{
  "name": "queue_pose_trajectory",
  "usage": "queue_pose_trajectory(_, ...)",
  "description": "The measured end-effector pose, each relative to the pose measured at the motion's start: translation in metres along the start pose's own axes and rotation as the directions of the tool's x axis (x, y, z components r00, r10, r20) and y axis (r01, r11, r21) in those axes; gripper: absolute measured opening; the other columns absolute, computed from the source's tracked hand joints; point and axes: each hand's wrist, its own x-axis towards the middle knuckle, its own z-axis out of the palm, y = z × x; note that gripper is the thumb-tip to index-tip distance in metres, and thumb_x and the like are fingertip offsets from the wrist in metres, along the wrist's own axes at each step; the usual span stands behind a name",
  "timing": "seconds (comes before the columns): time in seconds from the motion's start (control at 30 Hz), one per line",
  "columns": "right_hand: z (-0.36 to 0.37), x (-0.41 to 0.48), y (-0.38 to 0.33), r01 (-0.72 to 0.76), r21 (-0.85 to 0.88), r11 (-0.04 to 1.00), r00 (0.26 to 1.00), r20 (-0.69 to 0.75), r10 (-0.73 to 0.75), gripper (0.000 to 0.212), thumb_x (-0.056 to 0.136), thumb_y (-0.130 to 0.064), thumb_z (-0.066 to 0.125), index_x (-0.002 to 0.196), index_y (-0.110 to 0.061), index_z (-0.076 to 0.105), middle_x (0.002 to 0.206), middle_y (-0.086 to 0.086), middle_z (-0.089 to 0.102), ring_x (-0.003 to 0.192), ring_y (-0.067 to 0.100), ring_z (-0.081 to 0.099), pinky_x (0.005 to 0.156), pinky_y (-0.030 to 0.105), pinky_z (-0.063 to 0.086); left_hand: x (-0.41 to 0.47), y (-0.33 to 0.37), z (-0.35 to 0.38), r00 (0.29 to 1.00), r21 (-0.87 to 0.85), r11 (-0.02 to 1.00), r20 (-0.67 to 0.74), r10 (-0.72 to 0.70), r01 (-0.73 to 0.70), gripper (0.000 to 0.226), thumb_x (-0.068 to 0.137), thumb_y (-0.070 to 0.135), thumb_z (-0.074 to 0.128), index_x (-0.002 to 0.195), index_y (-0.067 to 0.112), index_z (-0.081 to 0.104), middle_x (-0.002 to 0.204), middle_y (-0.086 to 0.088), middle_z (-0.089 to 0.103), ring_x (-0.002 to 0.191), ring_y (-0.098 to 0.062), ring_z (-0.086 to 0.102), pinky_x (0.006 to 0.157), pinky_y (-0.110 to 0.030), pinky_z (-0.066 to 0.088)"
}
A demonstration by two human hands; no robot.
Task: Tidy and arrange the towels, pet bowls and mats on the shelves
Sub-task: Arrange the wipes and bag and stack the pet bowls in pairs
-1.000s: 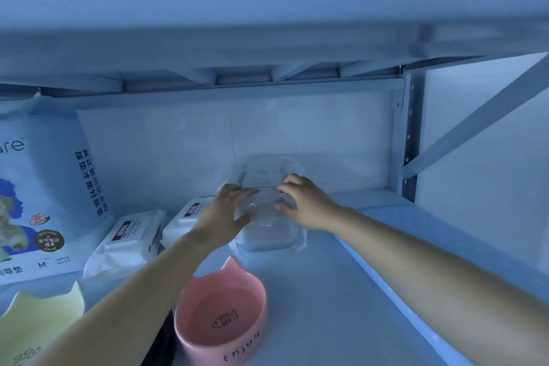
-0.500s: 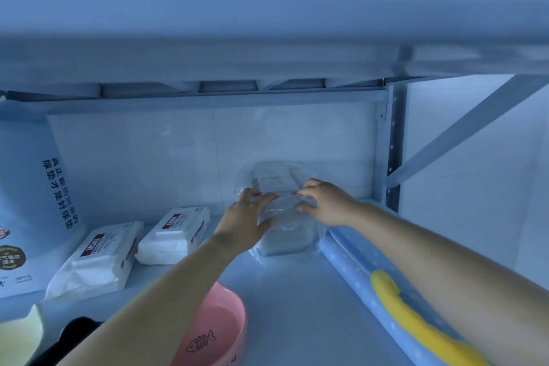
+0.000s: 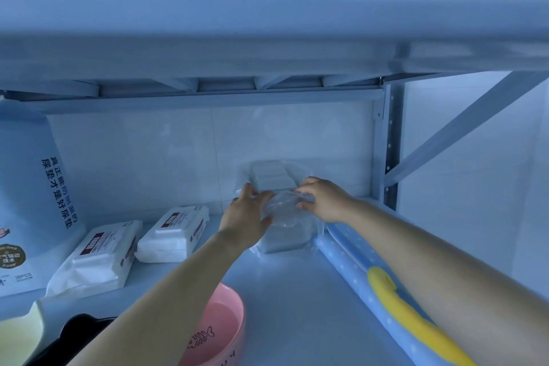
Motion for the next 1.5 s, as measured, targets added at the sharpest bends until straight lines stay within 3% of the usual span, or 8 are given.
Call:
queue_pose_trajectory(0.23,-0.001,-0.004,0.001,0.052,0.042,0.998,0.999,-0.003,-0.052,0.040,0.088,-0.026,0.063,0.126,-0.016,0.056,0.123,0.004,0.052,0.113,0.021,0.052,0.093,0.026,0.038,-0.006,0.004,0.001,0.997,0.037,0.997,-0.020,-0.072,0.073,0.048,0.089,0.034,0.055,0.134,0.035,0.039,0.128,0.000,0.034,0.107,-0.027,0.052,0.081,-0.037,0.050)
queue_pose_trajectory(0.33,-0.017,-0.018,0.007,0.091,0.131,0.987,0.993,-0.092,-0.079,0.051,0.084,-0.029,0.067,0.132,-0.024,0.050,0.136,-0.004,0.048,0.125,0.011,0.045,0.097,0.013,0.029,-0.009,0.002,-0.001,0.997,0.037,0.996,-0.012,-0.080,0.080,0.054,0.088,0.035,0.056,0.137,0.040,0.034,0.136,0.004,0.032,0.117,-0.026,0.048,0.083,-0.037,0.050)
queue_pose_trajectory(0.43,-0.039,-0.041,0.023,0.095,0.194,0.976,0.985,-0.159,-0.065,0.060,0.082,-0.035,0.068,0.137,-0.031,0.042,0.144,-0.012,0.039,0.130,0.003,0.037,0.103,0.012,0.023,-0.021,0.004,0.000,0.996,0.017,0.997,-0.048,-0.076,0.077,0.066,0.088,0.038,0.054,0.143,0.046,0.017,0.152,0.007,0.013,0.139,-0.029,0.021,0.094,-0.042,0.047)
queue_pose_trajectory(0.6,-0.050,-0.090,0.061,0.040,0.099,0.994,0.999,-0.009,-0.039,0.052,0.087,-0.038,0.061,0.135,-0.029,0.044,0.142,-0.014,0.039,0.132,0.001,0.034,0.105,0.012,0.021,-0.042,0.043,0.000,0.973,-0.029,0.999,-0.231,-0.025,0.019,0.074,0.087,0.044,0.048,0.139,0.053,-0.003,0.156,0.011,-0.007,0.144,-0.027,-0.010,0.113,-0.052,0.017)
queue_pose_trajectory(0.73,-0.032,-0.123,0.086,-0.052,0.039,0.998,0.984,0.171,0.044,0.052,0.089,-0.045,0.054,0.138,-0.032,0.040,0.148,-0.012,0.032,0.137,0.004,0.027,0.111,0.016,0.017,-0.061,0.088,0.008,0.979,-0.026,0.996,-0.189,0.077,-0.084,0.065,0.081,0.057,0.026,0.136,0.057,-0.009,0.155,0.016,-0.009,0.144,-0.016,-0.012,0.115,-0.047,0.007)
queue_pose_trajectory(0.87,-0.009,-0.140,0.096,-0.101,-0.008,0.995,0.947,0.305,0.098,0.059,0.088,-0.064,0.035,0.142,-0.040,0.029,0.155,-0.015,0.016,0.142,0.002,0.011,0.119,0.034,0.006,-0.069,0.106,0.021,0.989,0.026,0.996,-0.120,0.085,-0.082,0.065,0.091,0.048,0.041,0.140,0.053,-0.002,0.155,0.016,-0.011,0.143,-0.012,-0.015,0.117,-0.046,0.003)
queue_pose_trajectory(1.2,-0.003,-0.145,0.088,-0.137,-0.042,0.990,0.935,0.324,0.143,0.052,0.095,-0.056,0.024,0.144,-0.042,0.020,0.156,-0.017,0.010,0.144,0.004,0.003,0.117,0.039,0.000,-0.080,0.067,0.015,0.992,0.089,0.995,-0.119,-0.035,0.046,0.059,0.088,0.048,0.040,0.143,0.046,0.016,0.156,0.009,0.003,0.145,-0.017,-0.003,0.116,-0.044,0.010)
queue_pose_trajectory(1.5,-0.005,-0.149,0.078,-0.163,-0.050,0.985,0.937,0.306,0.170,0.052,0.095,-0.055,0.027,0.145,-0.040,0.021,0.156,-0.016,0.011,0.144,0.004,0.005,0.118,0.039,0.003,-0.072,0.054,0.001,0.991,0.091,0.996,-0.132,0.020,-0.008,0.063,0.089,0.042,0.047,0.144,0.044,0.016,0.156,0.008,0.003,0.145,-0.020,-0.001,0.116,-0.044,0.012)
